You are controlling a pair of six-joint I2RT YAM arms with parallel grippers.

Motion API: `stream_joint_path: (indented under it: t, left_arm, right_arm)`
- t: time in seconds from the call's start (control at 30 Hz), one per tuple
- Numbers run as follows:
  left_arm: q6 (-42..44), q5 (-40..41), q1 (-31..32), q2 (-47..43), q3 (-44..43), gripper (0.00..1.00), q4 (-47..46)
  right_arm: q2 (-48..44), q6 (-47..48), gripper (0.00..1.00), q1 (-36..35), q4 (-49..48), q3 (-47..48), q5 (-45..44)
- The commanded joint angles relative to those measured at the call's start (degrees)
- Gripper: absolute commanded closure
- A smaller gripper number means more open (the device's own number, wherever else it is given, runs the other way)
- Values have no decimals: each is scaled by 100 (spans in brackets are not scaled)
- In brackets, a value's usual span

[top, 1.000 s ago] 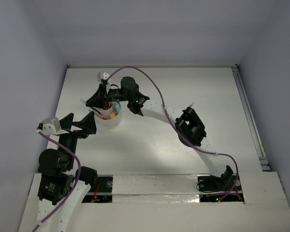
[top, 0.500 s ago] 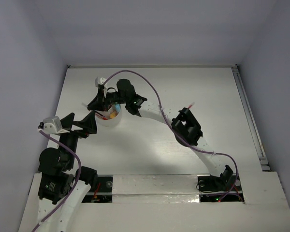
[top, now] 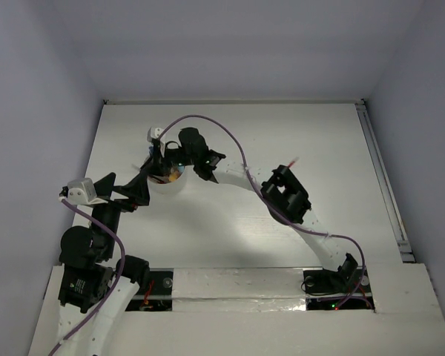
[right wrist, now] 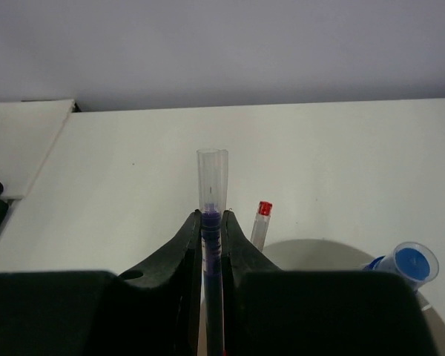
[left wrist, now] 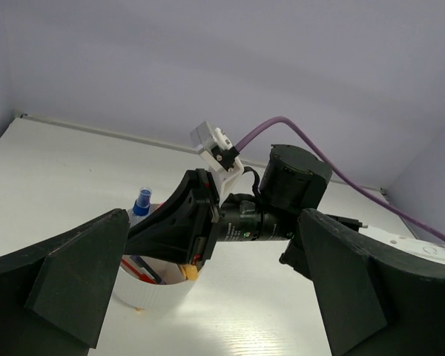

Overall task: Sort the stationery into containers
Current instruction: Place the pen in the storage box.

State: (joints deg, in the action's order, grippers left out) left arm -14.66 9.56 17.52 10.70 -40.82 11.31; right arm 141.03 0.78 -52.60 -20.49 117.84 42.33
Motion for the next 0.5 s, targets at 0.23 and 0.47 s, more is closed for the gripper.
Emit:
stream_joint_path:
  t: [0.23,0.47]
  left_arm:
    - [24,-77,-29,64,30,1,-375]
    - [24,-69,-29,29,30,1,-375]
  right_arm:
    - [-655,54,40,-58,-614,-508,-374]
    - [-1525,-69,27,-58,-1158,-1254,-689]
